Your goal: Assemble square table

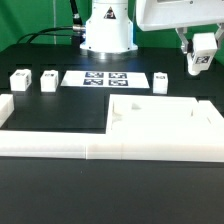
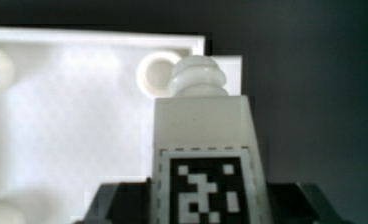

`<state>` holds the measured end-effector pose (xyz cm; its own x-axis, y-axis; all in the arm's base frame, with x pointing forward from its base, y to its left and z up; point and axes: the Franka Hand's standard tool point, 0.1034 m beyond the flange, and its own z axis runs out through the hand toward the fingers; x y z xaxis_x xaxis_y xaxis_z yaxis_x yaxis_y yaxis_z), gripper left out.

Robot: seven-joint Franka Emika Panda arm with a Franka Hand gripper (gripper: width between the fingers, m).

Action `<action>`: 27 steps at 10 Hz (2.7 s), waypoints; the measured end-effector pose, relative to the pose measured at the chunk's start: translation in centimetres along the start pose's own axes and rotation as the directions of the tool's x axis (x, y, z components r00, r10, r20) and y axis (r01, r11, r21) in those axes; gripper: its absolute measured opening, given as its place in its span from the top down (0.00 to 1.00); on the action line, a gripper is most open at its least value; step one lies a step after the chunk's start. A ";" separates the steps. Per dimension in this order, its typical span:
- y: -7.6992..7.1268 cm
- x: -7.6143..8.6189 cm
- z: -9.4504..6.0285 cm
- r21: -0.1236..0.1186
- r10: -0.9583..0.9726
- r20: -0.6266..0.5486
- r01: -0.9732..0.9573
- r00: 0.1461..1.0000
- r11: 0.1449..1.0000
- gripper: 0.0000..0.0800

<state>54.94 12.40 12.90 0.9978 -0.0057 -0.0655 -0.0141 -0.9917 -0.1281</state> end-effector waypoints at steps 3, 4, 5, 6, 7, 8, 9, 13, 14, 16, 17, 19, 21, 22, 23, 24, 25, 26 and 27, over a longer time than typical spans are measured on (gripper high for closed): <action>2.2 3.3 -1.5 -0.015 -0.066 -0.174 0.065 0.983 0.998 0.64; 2.4 4.7 -1.9 -0.015 -0.073 -0.209 0.071 0.975 0.997 0.64; 1.7 6.0 -2.6 0.011 -0.017 -0.285 0.021 0.958 1.000 0.64; 1.6 6.5 -2.8 0.003 -0.033 -0.370 0.037 0.928 0.999 0.64; 1.8 6.3 -2.6 -0.002 -0.034 -0.433 0.037 0.901 0.999 0.64; 1.8 6.5 -2.6 -0.006 -0.036 -0.485 0.038 0.874 0.999 0.64; 1.9 6.6 -2.8 -0.010 -0.038 -0.556 0.039 0.830 0.999 0.64; 2.2 6.6 -2.2 -0.019 -0.044 -0.630 0.042 0.775 0.999 0.64; 2.2 6.9 -1.6 -0.014 -0.031 -0.606 0.029 0.795 0.999 0.64; 2.3 7.4 0.0 -0.025 -0.037 -0.581 0.028 0.813 0.999 0.64; 2.2 7.2 0.8 -0.028 -0.040 -0.594 0.030 0.803 0.999 0.64; 2.2 7.2 0.9 -0.027 -0.040 -0.591 0.029 0.806 0.999 0.64; 2.3 7.2 1.0 -0.028 -0.040 -0.590 0.029 0.807 0.999 0.64; 2.0 7.1 1.0 -0.014 -0.020 -0.589 0.015 0.808 1.000 0.64; 0.0 6.5 1.6 0.016 0.025 -0.578 -0.019 0.816 1.000 0.64; -0.8 6.3 2.0 -0.018 -0.012 -0.570 0.002 0.822 1.000 0.64; -0.7 6.4 2.2 -0.034 -0.022 -0.568 0.004 0.822 0.999 0.64; -1.1 6.4 2.7 -0.038 -0.031 -0.564 0.011 0.825 0.999 0.64; -1.0 6.4 3.2 -0.042 -0.035 -0.559 0.014 0.828 0.999 0.64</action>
Offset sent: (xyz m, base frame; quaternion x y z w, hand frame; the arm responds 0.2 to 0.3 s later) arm 0.0704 -0.0146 0.0155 0.0176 0.1085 -0.0514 0.9926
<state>61.16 13.77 9.41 0.8630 -0.0420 0.5035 0.0023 -0.9962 -0.0870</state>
